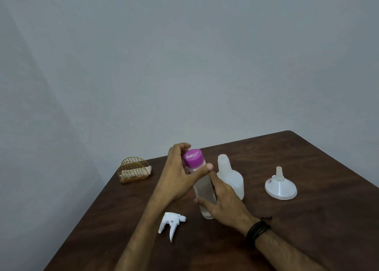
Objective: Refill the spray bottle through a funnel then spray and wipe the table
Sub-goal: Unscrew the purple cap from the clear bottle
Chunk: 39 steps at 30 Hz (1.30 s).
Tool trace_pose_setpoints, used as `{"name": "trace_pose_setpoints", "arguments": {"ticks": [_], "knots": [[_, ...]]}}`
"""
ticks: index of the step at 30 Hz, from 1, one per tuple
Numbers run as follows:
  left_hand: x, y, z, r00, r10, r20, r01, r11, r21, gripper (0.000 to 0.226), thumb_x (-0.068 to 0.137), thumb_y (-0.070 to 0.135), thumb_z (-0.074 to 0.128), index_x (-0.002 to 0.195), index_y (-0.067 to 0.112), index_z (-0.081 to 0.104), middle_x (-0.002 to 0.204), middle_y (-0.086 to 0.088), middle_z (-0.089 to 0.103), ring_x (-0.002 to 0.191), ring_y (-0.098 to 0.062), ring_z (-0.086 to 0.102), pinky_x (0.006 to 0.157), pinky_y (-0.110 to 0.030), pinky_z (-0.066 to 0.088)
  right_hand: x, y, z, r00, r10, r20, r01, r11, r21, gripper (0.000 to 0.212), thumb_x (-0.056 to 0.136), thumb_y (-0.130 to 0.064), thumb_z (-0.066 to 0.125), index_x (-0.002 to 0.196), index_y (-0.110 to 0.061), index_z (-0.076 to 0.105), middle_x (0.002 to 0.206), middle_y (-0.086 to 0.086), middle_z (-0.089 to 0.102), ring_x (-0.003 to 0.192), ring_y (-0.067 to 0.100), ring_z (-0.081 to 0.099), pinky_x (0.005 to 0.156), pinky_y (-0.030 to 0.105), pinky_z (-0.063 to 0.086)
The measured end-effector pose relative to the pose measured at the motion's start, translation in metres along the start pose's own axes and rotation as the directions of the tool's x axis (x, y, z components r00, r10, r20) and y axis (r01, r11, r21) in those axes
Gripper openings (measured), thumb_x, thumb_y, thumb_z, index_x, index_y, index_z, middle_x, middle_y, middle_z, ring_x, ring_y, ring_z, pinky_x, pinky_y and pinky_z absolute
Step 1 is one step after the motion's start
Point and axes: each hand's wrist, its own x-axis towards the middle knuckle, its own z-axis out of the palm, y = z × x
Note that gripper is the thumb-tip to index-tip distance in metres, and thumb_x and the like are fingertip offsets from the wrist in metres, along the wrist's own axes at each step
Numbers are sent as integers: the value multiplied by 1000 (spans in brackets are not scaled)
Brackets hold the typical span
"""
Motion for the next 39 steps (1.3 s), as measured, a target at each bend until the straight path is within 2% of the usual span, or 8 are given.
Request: {"name": "trace_pose_setpoints", "arguments": {"ticks": [4, 10, 14, 19, 22, 26, 32, 39], "knots": [[5, -2, -16, 975, 116, 190, -95, 988, -118, 59, 92, 8, 67, 140, 26, 39, 138, 5, 51, 127, -10, 55, 106, -31, 48, 0, 4, -1, 1000, 22, 14, -22, 999, 26, 85, 86, -66, 64, 154, -37, 23, 150, -17, 47, 136, 3, 47, 108, 38, 50], [11, 13, -13, 993, 66, -98, -45, 979, 196, 85, 67, 47, 87, 136, 30, 40, 114, 6, 53, 98, -9, 57, 73, -14, 52, 1, 3, 0, 999, 22, 40, -22, 1000, -8, 86, 86, -65, 64, 155, -39, 19, 154, -17, 42, 140, 3, 43, 111, 38, 48], [11, 19, 2, 997, 28, 66, -37, 988, 147, 92, 77, 45, 78, 148, 32, 22, 150, 3, 32, 131, -14, 41, 90, -23, 54, -1, 6, 0, 998, 19, 52, -16, 999, -47, 87, 86, -69, 61, 154, -36, 20, 155, -13, 42, 139, 5, 44, 110, 36, 48], [3, 16, -11, 960, 76, 269, -106, 989, 100, 75, 88, 15, 73, 145, 35, 26, 141, 3, 45, 125, -12, 52, 106, -38, 48, 0, 2, -4, 999, 24, 32, -25, 999, 29, 81, 88, -62, 65, 153, -39, 23, 148, -20, 47, 134, -3, 46, 110, 30, 48], [5, 19, -21, 993, 31, 111, -49, 985, 163, 76, 80, 8, 80, 137, 34, 38, 121, 6, 58, 111, -13, 62, 92, -28, 55, 0, 2, -2, 999, 18, 47, -19, 1000, 7, 85, 87, -61, 66, 155, -38, 20, 152, -17, 45, 138, 2, 45, 111, 36, 48], [13, 24, -20, 996, 26, -81, -6, 971, 238, 78, 65, 36, 91, 129, 30, 46, 101, 5, 60, 88, -8, 61, 65, -9, 46, 0, 3, -1, 999, 22, 40, -22, 1000, 1, 88, 86, -65, 64, 156, -40, 16, 156, -16, 40, 141, 3, 41, 113, 36, 45], [15, 28, 5, 995, 77, 66, -90, 970, 224, 69, 82, 39, 78, 139, 31, 39, 143, 9, 43, 123, -10, 47, 87, -29, 58, -1, 8, 1, 998, 35, 48, -34, 999, -15, 87, 84, -74, 59, 153, -35, 22, 152, -14, 45, 137, 3, 45, 110, 36, 48], [12, 30, -21, 965, 12, 262, -103, 936, 337, 68, 87, 4, 71, 140, 30, 39, 139, 3, 50, 119, -16, 55, 98, -30, 52, -1, 4, -1, 999, 6, 44, -7, 1000, 21, 82, 87, -64, 65, 153, -40, 22, 146, -19, 49, 132, 1, 49, 106, 34, 51]]}}
